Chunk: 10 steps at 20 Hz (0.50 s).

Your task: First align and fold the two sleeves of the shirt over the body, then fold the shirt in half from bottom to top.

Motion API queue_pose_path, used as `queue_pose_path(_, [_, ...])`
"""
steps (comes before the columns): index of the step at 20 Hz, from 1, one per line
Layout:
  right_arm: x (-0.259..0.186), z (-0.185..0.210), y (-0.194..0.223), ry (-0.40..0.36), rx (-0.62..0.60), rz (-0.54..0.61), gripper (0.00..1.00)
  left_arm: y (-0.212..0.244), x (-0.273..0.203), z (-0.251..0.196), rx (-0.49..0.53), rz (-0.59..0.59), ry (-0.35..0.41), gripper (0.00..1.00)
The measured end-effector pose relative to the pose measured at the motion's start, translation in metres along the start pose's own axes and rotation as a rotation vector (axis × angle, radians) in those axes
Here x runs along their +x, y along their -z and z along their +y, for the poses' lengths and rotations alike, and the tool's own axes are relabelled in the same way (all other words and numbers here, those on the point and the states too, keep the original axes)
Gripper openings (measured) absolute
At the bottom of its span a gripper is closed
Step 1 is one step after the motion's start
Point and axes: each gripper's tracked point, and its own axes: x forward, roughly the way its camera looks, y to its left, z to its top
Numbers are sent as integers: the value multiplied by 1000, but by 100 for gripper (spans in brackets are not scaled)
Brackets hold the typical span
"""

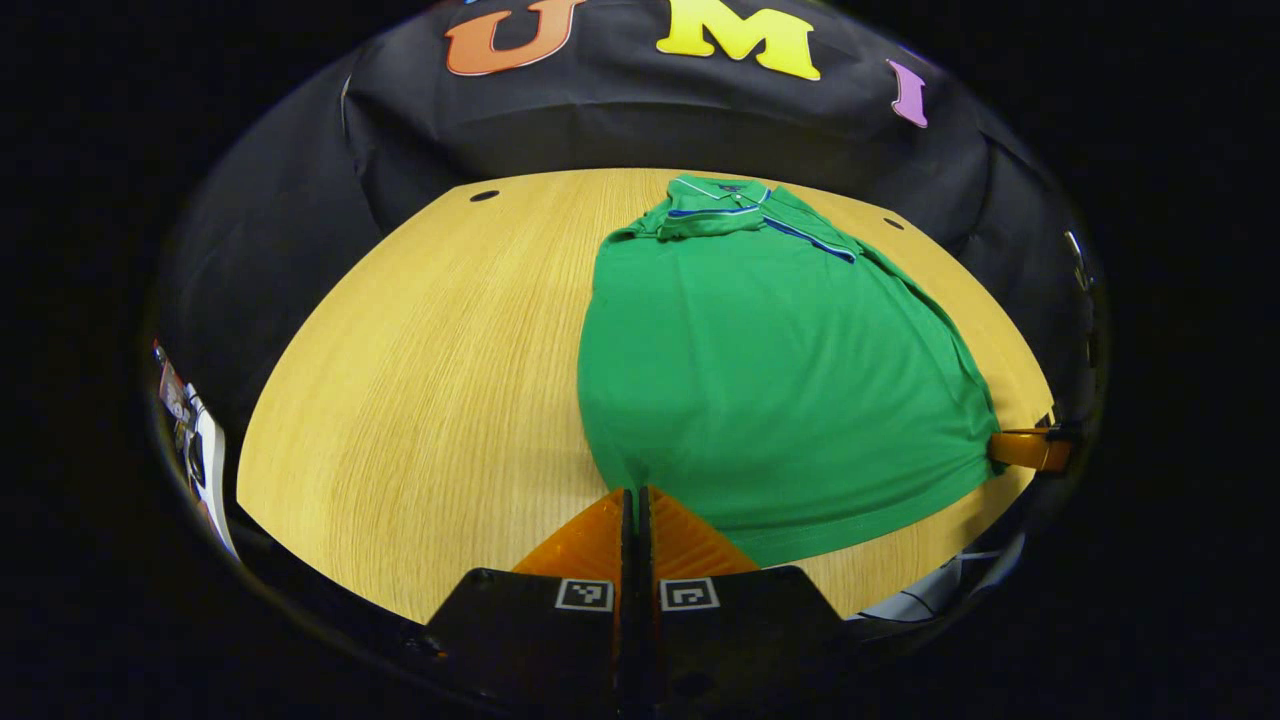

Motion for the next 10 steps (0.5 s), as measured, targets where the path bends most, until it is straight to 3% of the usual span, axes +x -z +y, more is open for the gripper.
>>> queue_pose_path(10, [-3, 0, -34, -25, 64, -9, 1, -35, 1, -9, 9, -46, 15, 3])
